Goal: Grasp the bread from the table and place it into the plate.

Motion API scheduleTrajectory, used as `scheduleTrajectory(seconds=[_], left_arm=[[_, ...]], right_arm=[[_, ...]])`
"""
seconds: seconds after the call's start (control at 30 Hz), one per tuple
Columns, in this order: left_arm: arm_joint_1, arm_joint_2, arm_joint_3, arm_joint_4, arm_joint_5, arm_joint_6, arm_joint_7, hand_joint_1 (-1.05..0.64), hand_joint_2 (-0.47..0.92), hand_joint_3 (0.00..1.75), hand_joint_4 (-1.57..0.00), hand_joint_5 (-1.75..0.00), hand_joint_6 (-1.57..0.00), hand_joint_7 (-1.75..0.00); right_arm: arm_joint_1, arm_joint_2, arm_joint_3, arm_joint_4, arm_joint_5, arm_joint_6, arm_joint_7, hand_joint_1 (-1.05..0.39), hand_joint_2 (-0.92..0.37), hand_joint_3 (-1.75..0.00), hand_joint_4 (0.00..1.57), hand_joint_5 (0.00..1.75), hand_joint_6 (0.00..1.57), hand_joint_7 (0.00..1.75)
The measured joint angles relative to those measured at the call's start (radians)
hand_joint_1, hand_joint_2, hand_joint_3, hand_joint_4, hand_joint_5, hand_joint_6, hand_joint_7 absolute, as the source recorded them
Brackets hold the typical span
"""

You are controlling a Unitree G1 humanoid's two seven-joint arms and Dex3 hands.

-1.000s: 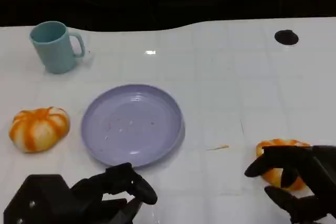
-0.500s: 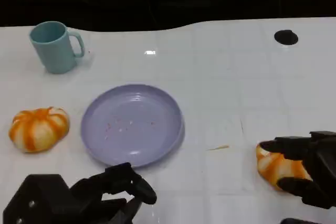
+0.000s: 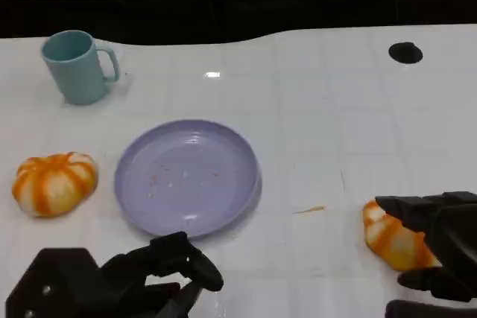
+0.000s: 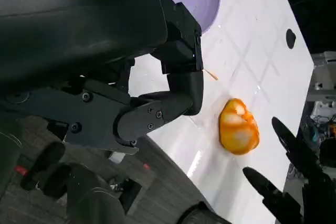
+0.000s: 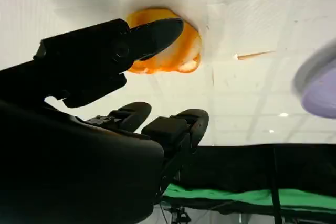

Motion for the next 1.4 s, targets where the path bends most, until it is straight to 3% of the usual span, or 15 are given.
scheduleTrajectory(seconds=[0.4,0.8,1.0,1.1,1.17,1.2,1.23,1.27,1.3,1.33,1.4], left_arm=[[0.001,-0.003,-0.004,-0.002,0.0,-0.007,0.0,-0.39,0.92,0.57,-0.68,-1.75,-0.52,-1.55],[-0.008,-0.005,-0.008,-0.01,0.001,0.001,0.0,-0.37,0.92,0.58,-0.68,-1.75,-0.51,-1.55],[-0.007,-0.005,-0.008,-0.014,0.0,0.002,0.0,-0.36,0.92,0.58,-0.69,-1.75,-0.51,-1.56],[-0.007,-0.005,-0.007,-0.021,0.0,0.008,0.0,-0.36,0.92,0.58,-0.68,-1.75,-0.51,-1.56],[-0.006,-0.005,-0.007,-0.021,0.0,0.009,0.0,-0.36,0.92,0.58,-0.68,-1.75,-0.51,-1.55],[-0.007,-0.005,-0.008,-0.022,0.0,0.01,0.0,-0.36,0.92,0.58,-0.68,-1.75,-0.51,-1.55],[-0.007,-0.005,-0.008,-0.023,0.0,0.011,0.001,-0.36,0.92,0.59,-0.68,-1.75,-0.51,-1.56],[-0.007,-0.005,-0.008,-0.025,0.001,0.012,0.001,-0.36,0.92,0.59,-0.68,-1.75,-0.51,-1.55],[-0.007,-0.005,-0.008,-0.026,0.001,0.013,0.001,-0.36,0.92,0.59,-0.67,-1.75,-0.5,-1.55],[-0.007,-0.005,-0.008,-0.028,0.001,0.013,0.001,-0.36,0.92,0.59,-0.67,-1.75,-0.5,-1.55],[-0.007,-0.005,-0.008,-0.029,0.001,0.014,0.001,-0.36,0.92,0.59,-0.67,-1.75,-0.51,-1.55]], right_arm=[[-0.108,-0.008,0.075,0.224,-0.053,0.053,-0.005,-0.59,-0.92,-0.05,0.28,0.13,0.37,0.0],[-0.233,-0.006,0.139,0.444,-0.042,0.065,-0.118,-0.59,-0.92,-0.1,0.28,0.11,0.38,0.0],[-0.291,0.029,0.169,0.553,-0.004,0.077,-0.197,-0.58,-0.92,-0.12,0.31,0.12,0.4,0.02],[-0.309,0.043,0.17,0.593,0.026,0.078,-0.25,-0.38,-0.92,-0.09,0.72,0.33,0.78,0.15],[-0.311,0.061,0.165,0.63,0.066,0.045,-0.337,-0.26,-0.91,-0.06,0.85,0.87,1.07,0.16],[-0.312,0.064,0.161,0.652,0.084,0.02,-0.393,-0.2,-0.91,-0.06,0.85,1.27,1.21,0.17],[-0.313,0.064,0.157,0.677,0.101,-0.015,-0.463,-0.17,-0.91,-0.07,0.84,1.5,1.26,0.19],[-0.314,0.064,0.153,0.702,0.114,-0.051,-0.526,-0.15,-0.88,-0.14,0.87,1.62,1.23,0.39],[-0.317,0.063,0.151,0.724,0.122,-0.082,-0.577,-0.15,-0.74,-0.43,0.91,1.69,1.04,0.88],[-0.321,0.063,0.151,0.744,0.132,-0.113,-0.623,-0.15,-0.63,-0.65,0.92,1.72,0.92,1.18],[-0.331,0.061,0.152,0.771,0.142,-0.153,-0.68,-0.14,-0.51,-0.88,0.92,1.74,0.82,1.44]])
